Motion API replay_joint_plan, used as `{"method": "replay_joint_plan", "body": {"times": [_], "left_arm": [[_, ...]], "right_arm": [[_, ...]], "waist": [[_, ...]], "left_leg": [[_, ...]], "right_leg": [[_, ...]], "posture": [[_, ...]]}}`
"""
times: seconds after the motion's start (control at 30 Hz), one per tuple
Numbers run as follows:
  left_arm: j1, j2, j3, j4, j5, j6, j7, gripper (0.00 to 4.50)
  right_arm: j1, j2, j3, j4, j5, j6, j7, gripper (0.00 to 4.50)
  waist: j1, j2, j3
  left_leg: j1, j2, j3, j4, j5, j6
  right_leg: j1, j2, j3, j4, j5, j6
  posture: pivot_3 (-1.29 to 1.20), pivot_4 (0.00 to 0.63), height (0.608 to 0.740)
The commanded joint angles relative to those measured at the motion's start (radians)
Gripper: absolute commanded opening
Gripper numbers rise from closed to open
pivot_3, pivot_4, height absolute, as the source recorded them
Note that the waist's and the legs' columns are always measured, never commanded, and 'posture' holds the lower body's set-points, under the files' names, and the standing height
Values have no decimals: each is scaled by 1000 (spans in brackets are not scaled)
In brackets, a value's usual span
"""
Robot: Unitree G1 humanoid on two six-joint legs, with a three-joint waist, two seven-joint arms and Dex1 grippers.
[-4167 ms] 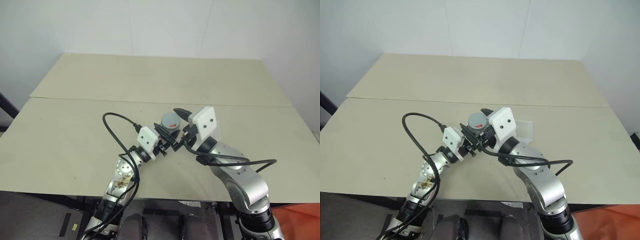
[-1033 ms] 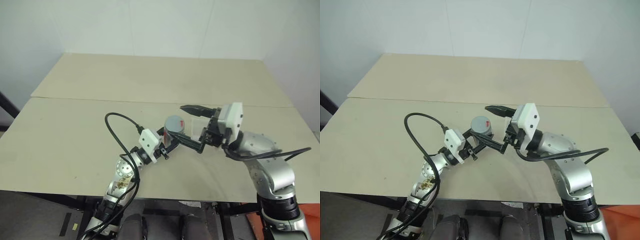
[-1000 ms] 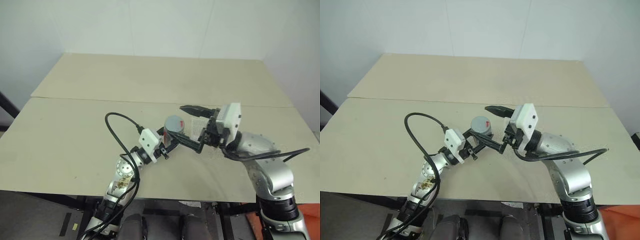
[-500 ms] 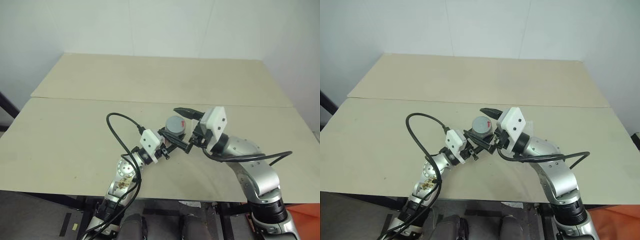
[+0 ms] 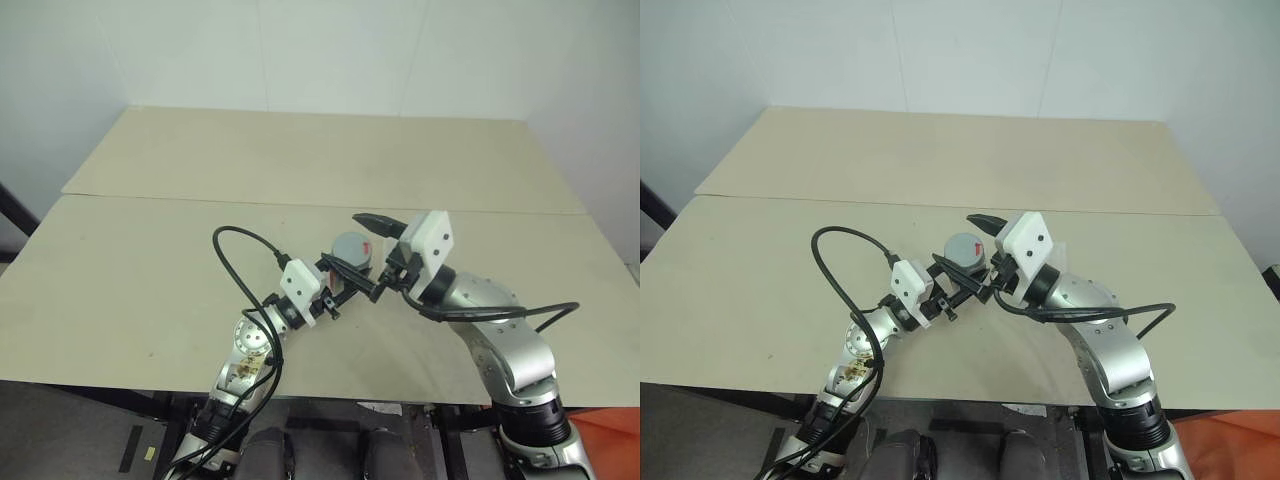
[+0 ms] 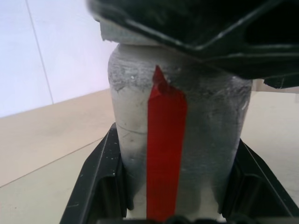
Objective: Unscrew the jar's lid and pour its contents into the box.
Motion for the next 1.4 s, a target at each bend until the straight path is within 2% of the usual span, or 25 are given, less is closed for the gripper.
{"method": "replay_joint_plan", "body": {"times": [0.03, 1.1, 1.4], "left_arm": [[-9, -4, 6, -10, -12, -30, -3, 1992], [-6, 2, 35, 26, -30, -53, -35, 1992], [-16, 0, 33, 39, -28, -60, -36, 1992]], "right_arm": [[17, -17, -57, -43, 13, 2, -17, 4451], [141, -122, -155, -110, 32, -20, 3, 4451], [152, -173, -158, -199, 139, 33, 60, 4451]], "waist": [[0, 0, 0], [1, 0, 0], [0, 0, 0]], "left_leg": [[0, 0, 0, 0, 0, 0], [0, 0, 0, 0, 0, 1], [0, 0, 0, 0, 0, 1]], "right_leg": [[0, 0, 0, 0, 0, 0], [0, 0, 0, 0, 0, 0], [0, 0, 0, 0, 0, 0]], "posture": [[0, 150, 740], [0, 150, 740], [0, 150, 740]]}}
